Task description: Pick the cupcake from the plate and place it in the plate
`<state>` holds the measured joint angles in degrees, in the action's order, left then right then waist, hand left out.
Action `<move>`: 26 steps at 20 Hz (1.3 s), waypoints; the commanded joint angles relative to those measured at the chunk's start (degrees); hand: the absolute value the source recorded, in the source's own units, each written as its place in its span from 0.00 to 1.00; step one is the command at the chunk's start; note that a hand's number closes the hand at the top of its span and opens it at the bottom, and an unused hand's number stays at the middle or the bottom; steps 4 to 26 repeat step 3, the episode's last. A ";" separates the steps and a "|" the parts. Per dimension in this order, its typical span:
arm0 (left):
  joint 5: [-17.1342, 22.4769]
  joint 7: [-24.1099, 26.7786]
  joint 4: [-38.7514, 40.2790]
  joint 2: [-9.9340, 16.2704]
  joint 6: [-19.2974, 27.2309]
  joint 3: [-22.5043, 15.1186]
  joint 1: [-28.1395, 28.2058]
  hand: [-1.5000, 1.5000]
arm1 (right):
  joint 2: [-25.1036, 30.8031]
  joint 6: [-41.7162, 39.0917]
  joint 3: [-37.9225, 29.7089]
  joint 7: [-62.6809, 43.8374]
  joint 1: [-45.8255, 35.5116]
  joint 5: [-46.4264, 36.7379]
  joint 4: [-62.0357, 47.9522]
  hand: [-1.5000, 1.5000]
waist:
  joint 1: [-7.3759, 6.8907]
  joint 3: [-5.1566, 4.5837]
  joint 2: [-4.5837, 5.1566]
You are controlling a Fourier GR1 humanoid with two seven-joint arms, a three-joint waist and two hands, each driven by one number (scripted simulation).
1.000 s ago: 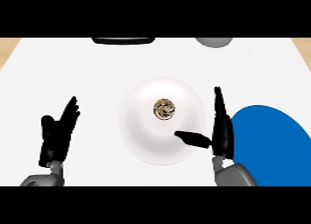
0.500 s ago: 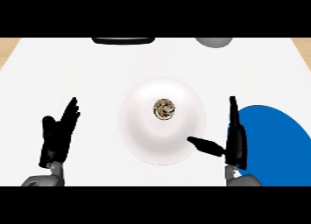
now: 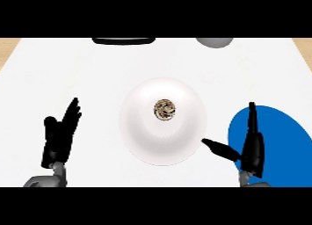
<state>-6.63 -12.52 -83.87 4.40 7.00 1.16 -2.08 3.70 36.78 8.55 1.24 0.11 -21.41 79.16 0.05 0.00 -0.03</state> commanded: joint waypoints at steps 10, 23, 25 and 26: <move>0.66 2.40 -2.37 1.17 -2.03 0.75 4.63 0.50 | 0.86 -0.24 -2.53 -0.62 -0.14 -1.98 -1.74 0.00 | -0.14 0.00 0.00; 0.66 2.40 -2.37 1.17 -2.03 0.75 4.63 0.50 | 0.86 -0.24 -2.53 -0.62 -0.14 -1.98 -1.74 0.00 | -0.14 0.00 0.00; 0.66 2.40 -2.37 1.17 -2.03 0.75 4.63 0.50 | 0.86 -0.24 -2.53 -0.62 -0.14 -1.98 -1.74 0.00 | -0.14 0.00 0.00; 0.66 2.40 -2.37 1.17 -2.03 0.75 4.63 0.50 | 0.86 -0.24 -2.53 -0.62 -0.14 -1.98 -1.74 0.00 | -0.14 0.00 0.00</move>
